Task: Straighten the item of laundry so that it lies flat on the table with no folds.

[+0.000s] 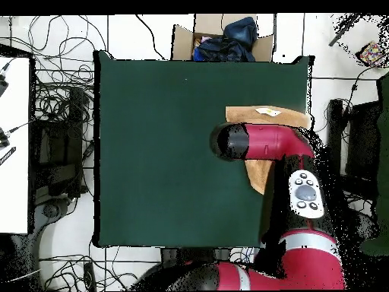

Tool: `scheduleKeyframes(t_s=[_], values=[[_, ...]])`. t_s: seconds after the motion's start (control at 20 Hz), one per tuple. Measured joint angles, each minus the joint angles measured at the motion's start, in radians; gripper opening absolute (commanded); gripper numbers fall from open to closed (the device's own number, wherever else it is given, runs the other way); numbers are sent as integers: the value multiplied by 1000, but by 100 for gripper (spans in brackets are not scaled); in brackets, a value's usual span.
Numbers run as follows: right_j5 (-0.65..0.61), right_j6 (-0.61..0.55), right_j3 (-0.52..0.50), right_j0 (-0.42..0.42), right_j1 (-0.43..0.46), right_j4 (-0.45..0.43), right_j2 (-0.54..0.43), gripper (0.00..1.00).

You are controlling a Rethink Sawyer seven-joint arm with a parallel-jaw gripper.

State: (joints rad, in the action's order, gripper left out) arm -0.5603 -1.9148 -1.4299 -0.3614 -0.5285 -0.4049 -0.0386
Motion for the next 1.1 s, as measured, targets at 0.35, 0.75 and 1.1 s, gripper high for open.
scheduleKeyframes(t_s=[0.35, 0.75, 1.1], values=[[-2, 0, -8, 45, 23, 0, 68, 100], [56, -53, -7, 164, 92, 10, 239, 100], [166, -205, -10, 278, 183, 79, 348, 100]])
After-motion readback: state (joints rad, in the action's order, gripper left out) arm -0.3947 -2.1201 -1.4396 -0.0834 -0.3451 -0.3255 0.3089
